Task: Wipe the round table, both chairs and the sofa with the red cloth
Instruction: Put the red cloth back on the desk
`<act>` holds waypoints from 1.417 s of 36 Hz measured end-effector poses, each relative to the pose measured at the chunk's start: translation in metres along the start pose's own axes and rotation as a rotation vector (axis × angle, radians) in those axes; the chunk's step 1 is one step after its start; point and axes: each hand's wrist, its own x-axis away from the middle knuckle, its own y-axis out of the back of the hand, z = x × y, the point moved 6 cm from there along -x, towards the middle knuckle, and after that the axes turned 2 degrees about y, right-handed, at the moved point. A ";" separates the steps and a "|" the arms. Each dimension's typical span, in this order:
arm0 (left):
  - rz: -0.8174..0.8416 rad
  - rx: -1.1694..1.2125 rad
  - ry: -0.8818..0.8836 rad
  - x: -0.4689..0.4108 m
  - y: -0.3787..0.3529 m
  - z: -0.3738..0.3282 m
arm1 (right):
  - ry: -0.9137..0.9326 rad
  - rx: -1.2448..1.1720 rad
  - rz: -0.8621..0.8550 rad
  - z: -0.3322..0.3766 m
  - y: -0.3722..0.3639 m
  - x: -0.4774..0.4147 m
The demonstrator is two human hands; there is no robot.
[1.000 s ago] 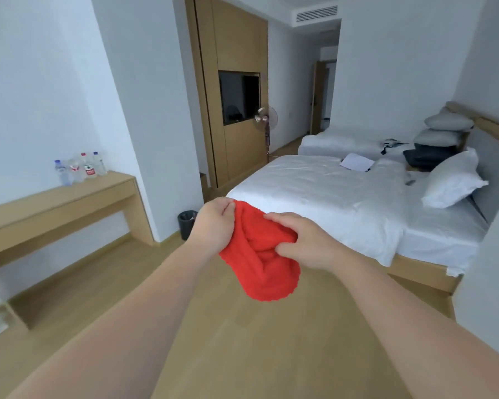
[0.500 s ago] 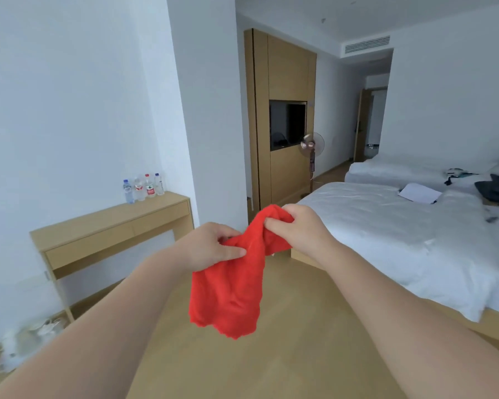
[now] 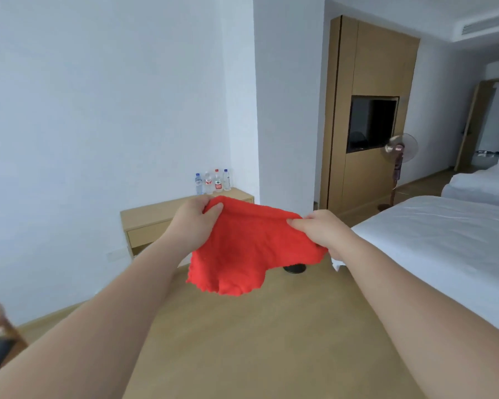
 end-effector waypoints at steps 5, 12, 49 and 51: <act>-0.117 0.047 0.117 -0.027 0.001 0.014 | -0.064 -0.340 0.292 0.000 -0.006 -0.052; -0.287 0.218 0.257 -0.053 0.009 0.032 | 0.088 -1.057 0.749 0.006 -0.057 -0.085; -0.359 -0.167 0.327 -0.256 0.231 0.354 | 0.538 0.111 0.140 0.183 -0.400 -0.357; -0.349 -0.174 0.346 -0.271 0.238 0.372 | 0.500 0.013 0.104 0.185 -0.411 -0.375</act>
